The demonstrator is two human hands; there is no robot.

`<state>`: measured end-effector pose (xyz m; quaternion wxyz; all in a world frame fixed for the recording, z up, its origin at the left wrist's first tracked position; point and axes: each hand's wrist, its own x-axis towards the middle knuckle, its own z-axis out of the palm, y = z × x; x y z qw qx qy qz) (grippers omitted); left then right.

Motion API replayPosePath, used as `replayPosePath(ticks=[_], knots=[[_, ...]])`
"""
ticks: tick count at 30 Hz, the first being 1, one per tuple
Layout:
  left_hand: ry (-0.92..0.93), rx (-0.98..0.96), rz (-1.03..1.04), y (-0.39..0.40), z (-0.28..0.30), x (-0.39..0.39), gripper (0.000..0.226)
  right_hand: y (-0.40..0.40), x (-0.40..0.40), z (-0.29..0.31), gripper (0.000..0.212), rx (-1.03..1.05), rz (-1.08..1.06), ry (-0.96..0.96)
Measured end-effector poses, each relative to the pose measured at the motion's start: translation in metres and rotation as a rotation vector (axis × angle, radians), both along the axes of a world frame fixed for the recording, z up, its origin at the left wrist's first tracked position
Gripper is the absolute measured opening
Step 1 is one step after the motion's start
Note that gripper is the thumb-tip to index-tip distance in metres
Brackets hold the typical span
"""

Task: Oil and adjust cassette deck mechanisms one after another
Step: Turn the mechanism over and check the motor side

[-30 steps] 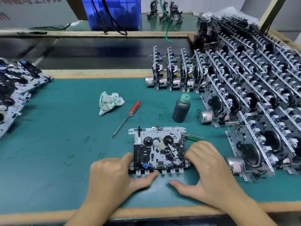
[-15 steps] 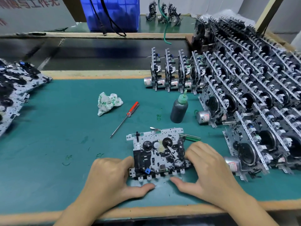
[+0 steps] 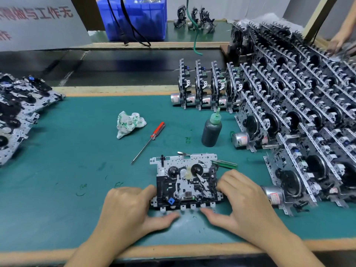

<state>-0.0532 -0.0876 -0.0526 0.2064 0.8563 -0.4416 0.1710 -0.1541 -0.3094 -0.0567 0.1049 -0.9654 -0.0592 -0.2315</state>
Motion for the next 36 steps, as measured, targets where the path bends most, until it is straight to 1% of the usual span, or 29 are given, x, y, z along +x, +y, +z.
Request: replayPosePath(ticks=[3, 7, 12, 15, 20, 23, 25, 27, 30, 32, 36], knots=[[0.051, 0.025, 0.059, -0.003, 0.003, -0.002, 0.07, 0.0, 0.001, -0.002, 0.049, -0.005, -0.003, -0.043], [0.043, -0.034, 0.146, -0.01, 0.002, -0.002, 0.061, 0.003, 0.003, -0.003, 0.05, 0.008, -0.02, -0.063], [0.063, -0.037, 0.192, -0.01, 0.0, -0.003, 0.066, 0.001, 0.001, -0.001, 0.053, 0.046, 0.012, -0.017], [0.084, -0.053, 0.142, -0.01, 0.001, 0.001, 0.073, 0.004, 0.002, -0.002, 0.05, 0.034, -0.011, -0.045], [0.176, -0.034, 0.057, -0.008, 0.003, 0.003, 0.074, 0.006, 0.002, -0.002, 0.047, -0.005, -0.057, -0.076], [0.176, -0.034, 0.016, -0.006, 0.001, 0.003, 0.071, 0.004, 0.001, -0.001, 0.048, -0.015, -0.057, -0.059], [0.193, -0.01, 0.003, -0.006, 0.003, 0.002, 0.071, 0.003, 0.001, 0.0, 0.053, -0.012, -0.06, -0.039], [0.207, -0.004, -0.043, -0.005, 0.005, 0.0, 0.068, 0.004, 0.001, 0.001, 0.058, 0.014, -0.083, -0.042], [0.186, -0.021, -0.111, -0.003, 0.005, -0.001, 0.056, 0.007, 0.001, 0.002, 0.058, 0.025, -0.126, -0.063], [0.194, -0.01, -0.08, -0.002, 0.005, -0.001, 0.059, 0.005, 0.001, 0.002, 0.055, 0.031, -0.1, -0.045], [0.244, 0.016, 0.012, -0.001, 0.007, -0.002, 0.073, 0.001, -0.003, 0.003, 0.05, 0.031, 0.002, -0.013]])
